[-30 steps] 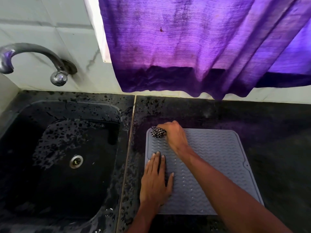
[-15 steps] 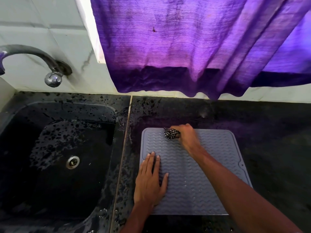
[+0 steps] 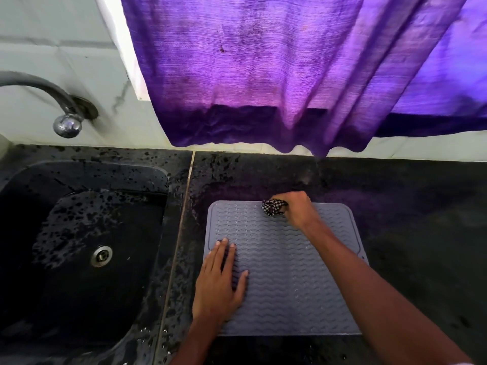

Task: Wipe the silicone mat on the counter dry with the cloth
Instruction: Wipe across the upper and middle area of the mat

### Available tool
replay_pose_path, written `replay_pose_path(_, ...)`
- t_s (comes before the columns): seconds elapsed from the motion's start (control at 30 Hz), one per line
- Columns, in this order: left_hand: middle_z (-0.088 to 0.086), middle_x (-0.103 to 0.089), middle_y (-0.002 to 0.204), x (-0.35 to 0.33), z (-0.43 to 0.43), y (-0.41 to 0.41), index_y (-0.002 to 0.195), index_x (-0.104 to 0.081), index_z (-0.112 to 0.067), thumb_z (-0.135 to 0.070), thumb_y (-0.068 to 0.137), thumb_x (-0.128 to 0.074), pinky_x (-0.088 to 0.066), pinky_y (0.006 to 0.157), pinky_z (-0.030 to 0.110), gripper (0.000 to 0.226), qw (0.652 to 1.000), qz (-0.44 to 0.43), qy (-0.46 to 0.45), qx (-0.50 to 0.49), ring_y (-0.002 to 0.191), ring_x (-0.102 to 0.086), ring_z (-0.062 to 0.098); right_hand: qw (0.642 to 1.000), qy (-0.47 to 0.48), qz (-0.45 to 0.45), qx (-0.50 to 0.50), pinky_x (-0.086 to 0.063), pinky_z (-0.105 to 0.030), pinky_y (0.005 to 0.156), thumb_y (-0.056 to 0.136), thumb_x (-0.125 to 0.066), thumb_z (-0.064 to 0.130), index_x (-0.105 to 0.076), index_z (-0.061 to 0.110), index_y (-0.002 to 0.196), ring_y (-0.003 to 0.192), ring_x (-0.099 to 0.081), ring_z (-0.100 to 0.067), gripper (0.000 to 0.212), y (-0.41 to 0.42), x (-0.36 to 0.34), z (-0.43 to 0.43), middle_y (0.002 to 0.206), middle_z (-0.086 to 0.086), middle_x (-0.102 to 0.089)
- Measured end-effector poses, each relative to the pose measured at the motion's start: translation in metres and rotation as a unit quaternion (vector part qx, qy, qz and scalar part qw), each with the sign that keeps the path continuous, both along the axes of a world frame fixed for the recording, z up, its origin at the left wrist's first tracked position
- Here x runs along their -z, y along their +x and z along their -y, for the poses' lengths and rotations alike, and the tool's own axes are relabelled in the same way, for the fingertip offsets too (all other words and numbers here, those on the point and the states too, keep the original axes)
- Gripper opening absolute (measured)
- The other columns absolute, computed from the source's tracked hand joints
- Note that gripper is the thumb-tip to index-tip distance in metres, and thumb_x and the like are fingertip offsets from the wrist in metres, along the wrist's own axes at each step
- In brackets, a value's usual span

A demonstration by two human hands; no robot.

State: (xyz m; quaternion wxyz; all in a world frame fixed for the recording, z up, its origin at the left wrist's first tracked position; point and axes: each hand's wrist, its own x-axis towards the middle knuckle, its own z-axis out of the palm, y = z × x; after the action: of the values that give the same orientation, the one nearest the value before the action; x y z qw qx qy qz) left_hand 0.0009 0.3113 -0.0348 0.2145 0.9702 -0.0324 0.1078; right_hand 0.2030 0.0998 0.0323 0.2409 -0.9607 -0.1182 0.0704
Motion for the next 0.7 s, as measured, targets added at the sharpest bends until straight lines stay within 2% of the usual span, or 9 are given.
replay_pose_path(0.07, 0.006, -0.036, 0.161, 0.000, 0.000, 0.000, 0.152, -0.043, -0.010, -0.053, 0.097, -0.050, -0.037, 0.115, 0.043, 0.069, 1.000, 0.001, -0.004, -0.001, 0.150, -0.031, 0.021, 1.000, 0.000, 0.010, 0.029, -0.055, -0.030, 0.070, 0.067, -0.056, -0.002, -0.066, 0.037, 0.096, 0.075, -0.067, -0.013, 0.050, 0.001, -0.002, 0.013, 0.078, 0.004, -0.072)
replay_pose_path(0.2, 0.006, -0.038, 0.160, -0.001, 0.001, 0.000, 0.151, -0.045, -0.010, -0.052, 0.096, -0.053, -0.037, 0.115, 0.043, 0.069, 1.000, 0.010, -0.003, -0.001, 0.149, -0.034, 0.022, 0.999, 0.012, 0.016, 0.039, -0.054, -0.034, 0.064, 0.071, -0.057, -0.002, -0.073, 0.028, 0.085, 0.070, -0.066, -0.013, 0.037, -0.008, 0.001, 0.039, 0.072, 0.004, -0.071)
replay_pose_path(0.33, 0.006, -0.039, 0.160, 0.000, 0.001, 0.000, 0.150, -0.046, -0.010, -0.051, 0.096, -0.053, -0.038, 0.115, 0.043, 0.068, 1.000, 0.018, -0.009, -0.003, 0.148, -0.034, 0.022, 1.000, 0.012, 0.004, 0.019, -0.055, -0.031, 0.077, 0.070, -0.056, -0.012, -0.077, 0.023, 0.095, 0.083, -0.068, -0.017, 0.048, -0.004, -0.012, 0.039, 0.086, -0.003, -0.075)
replay_pose_path(0.4, 0.006, -0.038, 0.160, 0.000, 0.000, -0.001, 0.150, -0.045, -0.010, -0.052, 0.097, -0.052, -0.037, 0.115, 0.043, 0.068, 1.000, 0.019, -0.008, -0.003, 0.149, -0.033, 0.021, 0.999, 0.007, 0.010, 0.033, -0.053, -0.029, 0.079, 0.072, -0.058, -0.013, -0.077, 0.021, 0.097, 0.084, -0.067, -0.018, 0.046, -0.003, -0.019, 0.045, 0.087, -0.004, -0.075)
replay_pose_path(0.6, 0.005, -0.039, 0.160, -0.002, 0.000, -0.001, 0.150, -0.046, -0.010, -0.051, 0.097, -0.054, -0.037, 0.115, 0.043, 0.068, 1.000, 0.022, -0.006, -0.001, 0.149, -0.034, 0.020, 0.997, 0.006, 0.019, 0.069, -0.055, -0.035, 0.062, 0.070, -0.054, -0.006, -0.071, 0.030, 0.085, 0.074, -0.068, -0.018, 0.043, -0.022, -0.015, 0.077, 0.070, 0.003, -0.069)
replay_pose_path(0.7, 0.005, -0.039, 0.159, -0.003, 0.000, -0.001, 0.150, -0.046, -0.010, -0.050, 0.097, -0.054, -0.039, 0.114, 0.044, 0.067, 1.000, 0.025, -0.006, -0.002, 0.148, -0.035, 0.020, 0.998, -0.006, -0.003, 0.065, -0.055, -0.032, 0.072, 0.075, -0.056, -0.008, -0.075, 0.032, 0.093, 0.082, -0.068, -0.019, 0.048, -0.016, -0.020, 0.078, 0.083, 0.000, -0.073)
